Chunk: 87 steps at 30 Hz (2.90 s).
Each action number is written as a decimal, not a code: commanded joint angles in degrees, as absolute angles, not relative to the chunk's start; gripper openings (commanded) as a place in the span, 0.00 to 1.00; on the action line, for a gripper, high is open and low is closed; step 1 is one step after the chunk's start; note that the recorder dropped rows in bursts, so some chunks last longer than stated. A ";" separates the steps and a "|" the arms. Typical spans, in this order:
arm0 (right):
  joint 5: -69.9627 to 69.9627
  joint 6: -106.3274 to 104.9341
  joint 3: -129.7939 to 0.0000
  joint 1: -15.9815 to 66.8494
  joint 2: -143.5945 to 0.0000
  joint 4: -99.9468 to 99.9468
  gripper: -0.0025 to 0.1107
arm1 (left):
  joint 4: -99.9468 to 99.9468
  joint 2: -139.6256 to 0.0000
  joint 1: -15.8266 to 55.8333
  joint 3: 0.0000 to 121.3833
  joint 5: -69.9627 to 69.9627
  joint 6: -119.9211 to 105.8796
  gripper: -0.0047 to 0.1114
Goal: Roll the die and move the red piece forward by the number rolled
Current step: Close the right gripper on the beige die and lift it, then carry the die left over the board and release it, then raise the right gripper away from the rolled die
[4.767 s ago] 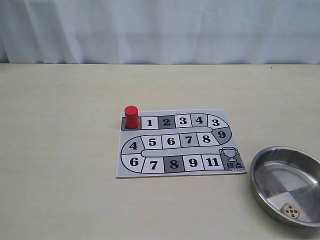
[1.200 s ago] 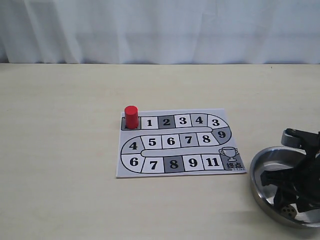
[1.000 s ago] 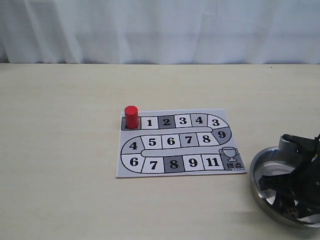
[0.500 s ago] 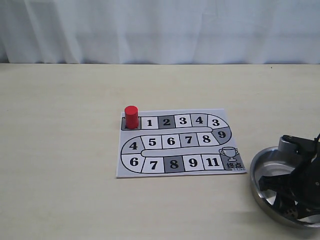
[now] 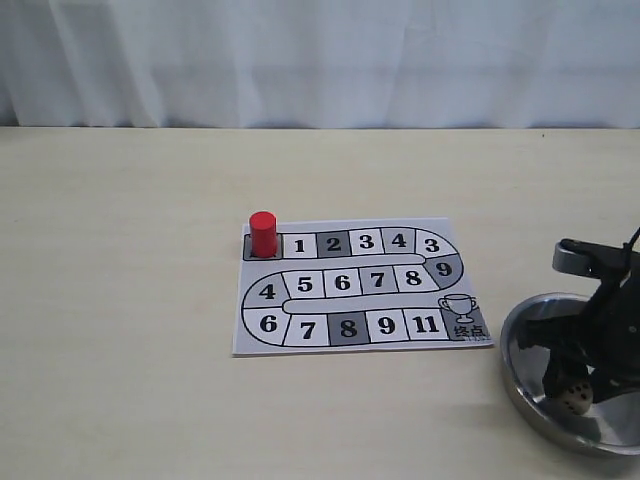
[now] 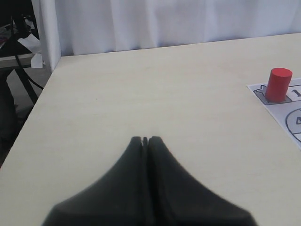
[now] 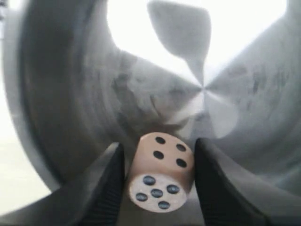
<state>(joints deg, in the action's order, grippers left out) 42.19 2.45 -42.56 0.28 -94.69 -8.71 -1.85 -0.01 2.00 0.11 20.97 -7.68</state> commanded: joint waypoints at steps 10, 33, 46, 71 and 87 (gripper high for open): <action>51.35 2.33 -55.26 0.18 -94.32 -2.76 0.06 | -2.21 0.00 1.99 0.00 20.28 -7.46 0.04; 12.62 27.75 -58.62 -5.81 -102.95 31.09 0.06 | -2.21 0.00 1.99 0.00 20.28 -7.46 0.04; 21.98 -36.84 -59.30 0.19 -103.06 -30.43 0.70 | -2.21 0.00 1.99 0.00 20.28 -7.46 0.04; 17.89 -23.92 -59.30 0.00 -103.06 -19.62 0.65 | -2.21 0.00 1.99 0.00 20.28 -7.46 0.04; 21.27 -23.36 -59.30 0.00 -99.80 -19.62 0.06 | -2.21 0.00 1.99 0.00 20.28 -7.46 0.04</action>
